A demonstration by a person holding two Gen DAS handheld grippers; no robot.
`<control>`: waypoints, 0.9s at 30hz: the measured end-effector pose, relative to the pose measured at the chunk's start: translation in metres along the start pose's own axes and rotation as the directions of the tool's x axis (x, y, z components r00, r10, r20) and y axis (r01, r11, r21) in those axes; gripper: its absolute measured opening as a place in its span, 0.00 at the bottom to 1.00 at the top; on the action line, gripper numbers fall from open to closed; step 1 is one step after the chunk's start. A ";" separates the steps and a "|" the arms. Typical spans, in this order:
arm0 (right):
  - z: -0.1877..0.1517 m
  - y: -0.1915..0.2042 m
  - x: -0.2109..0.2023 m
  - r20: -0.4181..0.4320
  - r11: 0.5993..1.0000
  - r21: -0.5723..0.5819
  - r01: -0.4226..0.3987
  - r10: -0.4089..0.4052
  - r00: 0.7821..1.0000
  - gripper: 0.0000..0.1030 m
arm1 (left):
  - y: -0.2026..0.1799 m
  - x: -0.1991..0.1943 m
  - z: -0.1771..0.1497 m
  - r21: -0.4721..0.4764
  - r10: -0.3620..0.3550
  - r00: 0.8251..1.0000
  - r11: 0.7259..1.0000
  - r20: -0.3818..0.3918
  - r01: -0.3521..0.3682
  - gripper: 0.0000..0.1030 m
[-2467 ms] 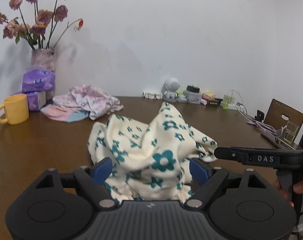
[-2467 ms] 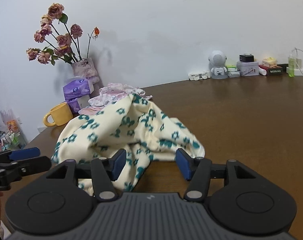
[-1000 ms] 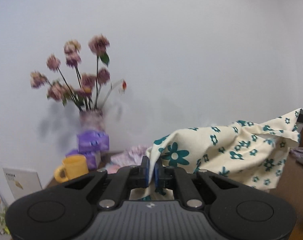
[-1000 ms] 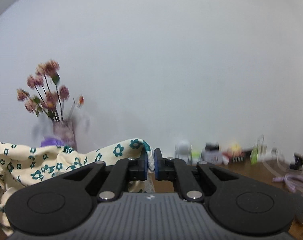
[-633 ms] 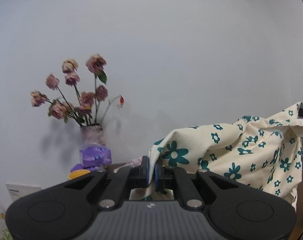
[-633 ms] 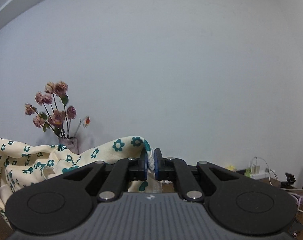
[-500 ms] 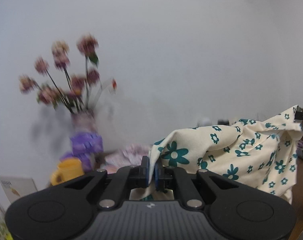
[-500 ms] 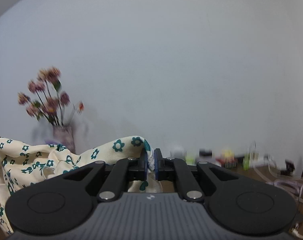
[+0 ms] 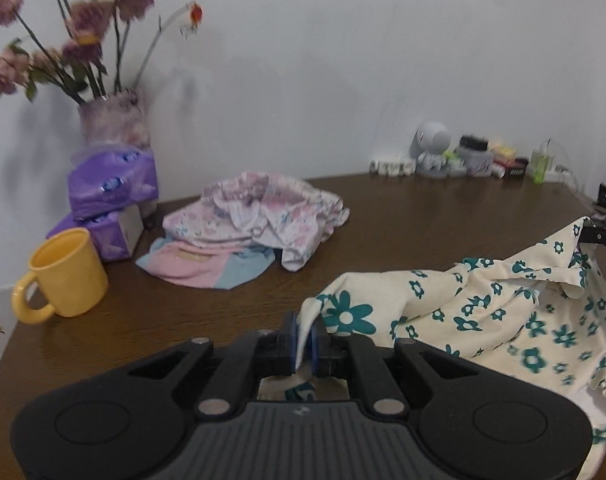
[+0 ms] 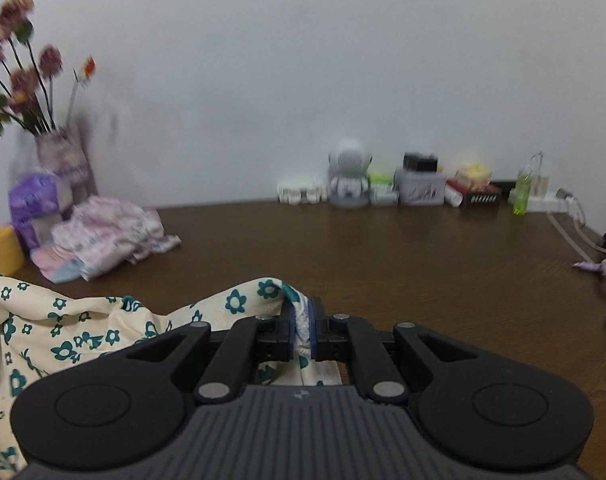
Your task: Fold clothes
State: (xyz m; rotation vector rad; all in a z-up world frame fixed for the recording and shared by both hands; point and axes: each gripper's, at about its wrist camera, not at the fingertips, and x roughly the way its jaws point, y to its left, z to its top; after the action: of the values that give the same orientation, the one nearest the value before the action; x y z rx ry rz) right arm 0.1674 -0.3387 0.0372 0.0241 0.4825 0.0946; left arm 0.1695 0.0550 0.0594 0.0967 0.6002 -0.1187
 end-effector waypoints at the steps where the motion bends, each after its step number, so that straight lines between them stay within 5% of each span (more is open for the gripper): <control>1: -0.001 0.002 0.009 -0.016 1.000 -0.006 0.005 -0.006 1.000 0.06 | 0.000 0.007 0.000 0.007 0.003 1.000 1.000 -0.010 -0.003 0.06; 12: -0.009 0.005 0.051 -0.121 0.999 -0.013 0.050 -0.051 0.991 0.06 | 0.010 0.043 -0.004 0.004 0.031 0.997 1.000 -0.068 -0.031 0.11; 13: -0.008 0.004 0.052 -0.127 0.999 -0.005 0.050 -0.050 0.991 0.07 | 0.011 0.042 -0.004 -0.008 0.032 0.997 0.999 -0.066 -0.033 0.13; 15: -0.007 0.000 0.050 -0.128 0.999 0.027 0.046 -0.042 0.991 0.12 | 0.017 0.033 -0.003 -0.050 0.034 0.998 0.998 -0.046 -0.037 0.38; 17: -0.005 -0.004 0.040 -0.105 0.997 0.069 0.039 -0.032 0.994 0.40 | 0.024 0.015 -0.002 -0.099 0.033 0.999 0.995 0.000 -0.033 0.61; 18: -0.003 -0.005 0.033 -0.088 0.996 0.082 0.038 -0.031 0.996 0.45 | 0.027 0.004 -0.003 -0.120 0.038 0.999 0.992 0.023 -0.035 0.68; 22: 0.002 0.008 -0.002 -0.021 0.999 0.029 0.017 -0.017 1.000 0.49 | 0.034 -0.037 -0.004 -0.157 0.043 0.995 0.987 0.085 -0.029 0.71; 27: 0.002 0.047 -0.028 -0.029 0.990 -0.086 -0.111 0.109 0.994 0.52 | 0.015 -0.070 -0.012 -0.093 0.009 0.995 0.996 0.102 0.000 0.73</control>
State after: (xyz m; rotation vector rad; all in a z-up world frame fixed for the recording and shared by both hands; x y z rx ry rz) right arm 0.1391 -0.2945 0.0542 -0.0360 0.5011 0.2247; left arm 0.1076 0.0769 0.0908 0.0016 0.5023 -0.0906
